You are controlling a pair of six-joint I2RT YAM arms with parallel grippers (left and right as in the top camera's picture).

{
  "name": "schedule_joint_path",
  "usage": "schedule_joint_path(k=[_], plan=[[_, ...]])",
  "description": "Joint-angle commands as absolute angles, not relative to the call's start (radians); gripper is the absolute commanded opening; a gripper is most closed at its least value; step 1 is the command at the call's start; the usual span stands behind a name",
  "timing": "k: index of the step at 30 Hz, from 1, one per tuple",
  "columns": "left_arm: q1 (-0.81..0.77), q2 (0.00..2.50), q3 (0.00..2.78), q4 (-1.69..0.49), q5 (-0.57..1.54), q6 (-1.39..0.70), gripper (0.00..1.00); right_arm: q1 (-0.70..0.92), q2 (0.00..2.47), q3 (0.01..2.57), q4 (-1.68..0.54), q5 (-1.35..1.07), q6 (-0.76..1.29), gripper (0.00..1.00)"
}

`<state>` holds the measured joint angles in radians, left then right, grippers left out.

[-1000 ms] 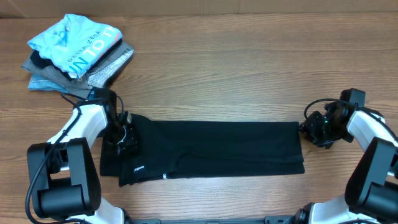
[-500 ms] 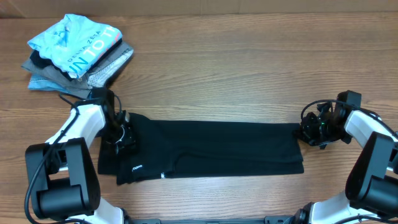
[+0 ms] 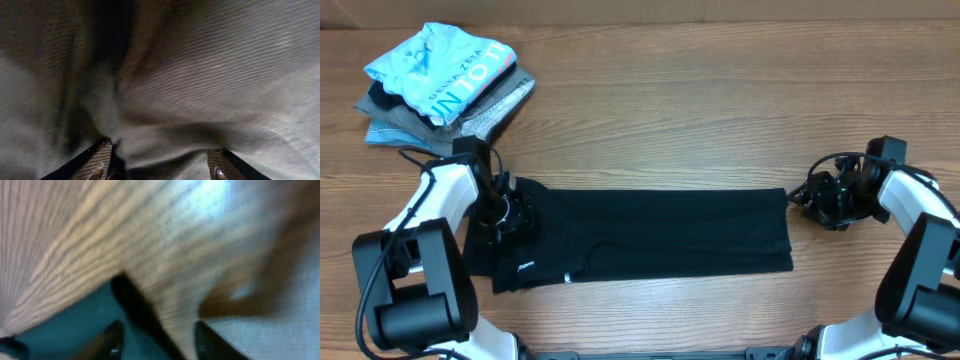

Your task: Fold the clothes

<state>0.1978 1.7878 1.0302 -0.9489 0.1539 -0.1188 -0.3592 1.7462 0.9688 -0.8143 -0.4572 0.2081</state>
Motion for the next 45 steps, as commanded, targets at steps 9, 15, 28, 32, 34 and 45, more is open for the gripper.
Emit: schedule_joint_path(k=[9,15,28,32,34,45], plan=[[0.213,1.810,1.498,-1.210,0.163,-0.052,0.67,-0.246,1.642,0.930,-0.918,-0.430,0.283,0.17],[0.197,1.810,1.570,-1.295,0.237,0.023,0.68,-0.208,1.650,0.803,-0.749,-0.350,0.469,0.12],[0.041,1.810,1.460,-1.246,0.237,0.056,0.70,-0.236,1.652,0.759,-0.443,-0.054,0.712,0.09],[-0.033,1.810,1.363,-1.161,0.257,0.052,0.73,-0.273,1.652,0.766,-0.424,-0.024,0.748,0.09],[-0.070,1.811,1.299,-1.102,0.260,0.040,0.74,-0.308,1.652,0.774,-0.424,-0.038,0.763,0.09],[-0.152,1.811,1.009,-0.731,0.230,-0.036,0.04,-0.495,1.626,0.884,-0.544,-0.323,0.563,0.13]])
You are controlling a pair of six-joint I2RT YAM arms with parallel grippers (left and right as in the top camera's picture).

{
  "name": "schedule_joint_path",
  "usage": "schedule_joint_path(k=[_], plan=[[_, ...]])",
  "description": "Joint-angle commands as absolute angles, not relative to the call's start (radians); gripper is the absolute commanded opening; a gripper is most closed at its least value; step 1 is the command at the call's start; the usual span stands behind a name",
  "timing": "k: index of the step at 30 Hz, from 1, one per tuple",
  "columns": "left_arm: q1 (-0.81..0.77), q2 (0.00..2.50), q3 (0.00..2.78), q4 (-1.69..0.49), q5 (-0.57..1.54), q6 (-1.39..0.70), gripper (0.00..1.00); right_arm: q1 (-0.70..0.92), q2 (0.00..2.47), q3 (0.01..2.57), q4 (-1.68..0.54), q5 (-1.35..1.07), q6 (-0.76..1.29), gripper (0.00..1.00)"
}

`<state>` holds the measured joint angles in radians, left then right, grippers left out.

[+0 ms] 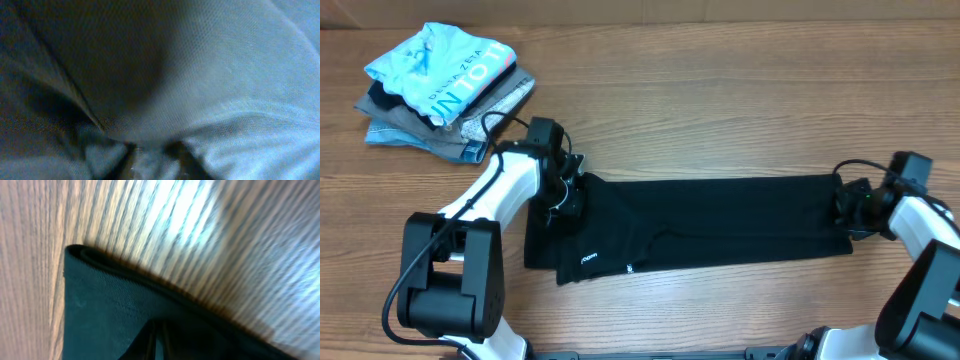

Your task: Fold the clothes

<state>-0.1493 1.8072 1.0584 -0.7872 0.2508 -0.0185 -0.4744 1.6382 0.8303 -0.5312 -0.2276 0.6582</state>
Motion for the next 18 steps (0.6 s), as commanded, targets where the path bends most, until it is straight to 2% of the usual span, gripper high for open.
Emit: schedule_joint_path(k=[1,5,10,14,18], plan=[[-0.151,1.811,0.987,-0.690,0.199,-0.056,0.04,-0.500,1.613,0.897,-0.560,-0.345,0.543,0.14],[-0.134,1.811,0.935,-0.525,0.065,-0.093,0.04,-0.500,1.539,0.952,-0.663,-0.425,0.484,0.21],[-0.060,1.812,0.950,-0.358,0.042,-0.126,0.04,-0.500,1.472,0.959,-0.728,-0.473,0.481,0.24],[0.005,1.812,0.988,-0.294,0.040,-0.159,0.04,-0.498,1.468,0.956,-0.759,-0.473,0.414,0.37],[0.072,1.812,1.049,-0.318,0.041,-0.158,0.04,-0.498,1.495,0.950,-0.773,-0.446,0.322,0.53]])
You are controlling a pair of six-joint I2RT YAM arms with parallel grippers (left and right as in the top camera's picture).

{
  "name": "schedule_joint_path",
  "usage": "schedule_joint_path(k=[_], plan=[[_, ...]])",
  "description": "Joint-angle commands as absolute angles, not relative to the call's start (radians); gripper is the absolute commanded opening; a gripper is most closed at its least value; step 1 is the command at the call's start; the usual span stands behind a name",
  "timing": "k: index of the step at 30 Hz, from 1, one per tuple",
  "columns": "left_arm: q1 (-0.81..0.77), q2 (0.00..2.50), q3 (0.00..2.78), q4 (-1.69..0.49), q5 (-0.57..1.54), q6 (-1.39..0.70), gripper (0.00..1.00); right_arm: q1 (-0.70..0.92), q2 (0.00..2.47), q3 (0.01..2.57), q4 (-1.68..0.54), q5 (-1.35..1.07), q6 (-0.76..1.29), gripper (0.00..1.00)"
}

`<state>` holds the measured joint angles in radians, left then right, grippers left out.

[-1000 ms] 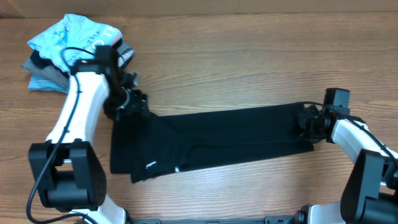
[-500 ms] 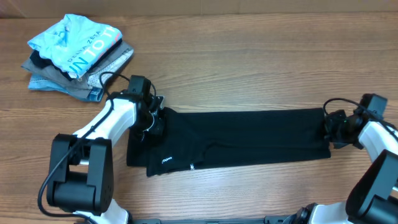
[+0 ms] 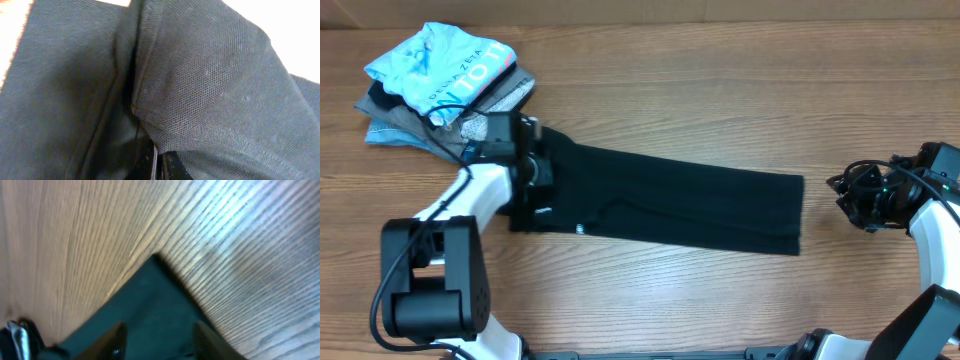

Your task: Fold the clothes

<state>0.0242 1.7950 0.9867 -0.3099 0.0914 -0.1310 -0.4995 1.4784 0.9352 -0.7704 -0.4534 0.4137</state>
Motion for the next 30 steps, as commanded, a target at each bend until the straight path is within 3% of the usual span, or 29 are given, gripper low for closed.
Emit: schedule_joint_path(k=[1,4,7,10,21,27,30], plan=[[0.086,1.812,1.070,-0.338,0.046,-0.157,0.04,-0.498,1.503,0.944,-0.774,-0.446,0.302,0.54],[0.108,1.811,1.132,-0.409,0.104,-0.140,0.22,-0.492,1.531,0.918,-0.774,-0.447,0.280,0.56],[0.108,1.811,1.200,-0.487,0.197,-0.083,0.54,-0.468,1.568,0.885,-0.770,-0.479,0.234,0.56],[0.103,1.811,1.271,-0.575,0.265,-0.058,0.64,-0.429,1.599,0.866,-0.768,-0.517,0.167,0.56],[0.103,1.810,1.580,-0.958,0.350,-0.017,0.63,-0.357,1.733,0.811,-0.700,-0.605,0.045,0.56],[0.102,1.810,1.678,-1.063,0.367,0.002,0.60,-0.283,1.838,0.801,-0.677,-0.651,-0.009,0.56],[0.102,1.810,1.693,-1.084,0.367,0.002,0.59,-0.233,1.866,0.801,-0.666,-0.598,0.001,0.50]])
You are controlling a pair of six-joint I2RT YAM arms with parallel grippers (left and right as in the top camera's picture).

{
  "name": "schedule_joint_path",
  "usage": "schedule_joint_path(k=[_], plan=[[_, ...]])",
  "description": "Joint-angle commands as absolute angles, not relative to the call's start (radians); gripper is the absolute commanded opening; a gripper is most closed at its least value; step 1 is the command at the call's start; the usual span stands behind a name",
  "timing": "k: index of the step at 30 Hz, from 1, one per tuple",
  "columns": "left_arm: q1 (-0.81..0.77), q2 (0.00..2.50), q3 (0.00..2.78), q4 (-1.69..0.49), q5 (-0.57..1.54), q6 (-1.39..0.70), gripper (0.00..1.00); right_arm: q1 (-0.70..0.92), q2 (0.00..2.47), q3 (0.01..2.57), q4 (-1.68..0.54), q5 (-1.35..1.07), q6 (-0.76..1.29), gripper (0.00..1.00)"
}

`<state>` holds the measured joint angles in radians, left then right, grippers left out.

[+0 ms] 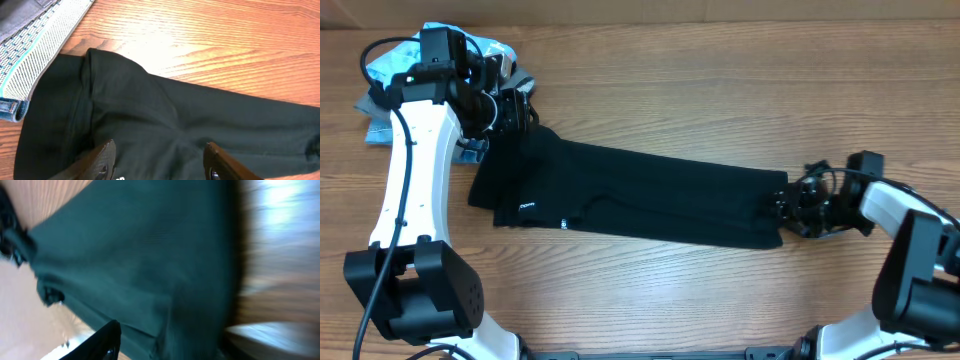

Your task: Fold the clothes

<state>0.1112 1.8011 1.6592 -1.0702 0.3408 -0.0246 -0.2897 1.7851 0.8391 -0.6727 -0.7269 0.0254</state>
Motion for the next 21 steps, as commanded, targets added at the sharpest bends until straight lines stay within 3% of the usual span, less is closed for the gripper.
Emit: schedule_joint_path(k=[1,6,12,21], plan=[[0.102,1.810,1.693,-1.089,0.368,0.001,0.59,-0.227,1.866,0.801,-0.662,-0.584,0.007,0.49],[0.101,1.810,1.693,-1.112,0.368,0.002,0.58,-0.237,1.863,0.805,-0.667,-0.559,0.038,0.34],[0.101,1.810,1.693,-1.122,0.368,0.005,0.57,-0.282,1.814,0.857,-0.716,-0.559,0.071,0.04],[0.102,1.810,1.693,-1.134,0.384,0.006,0.56,-0.437,1.598,0.973,-0.865,-0.453,0.204,0.04]])
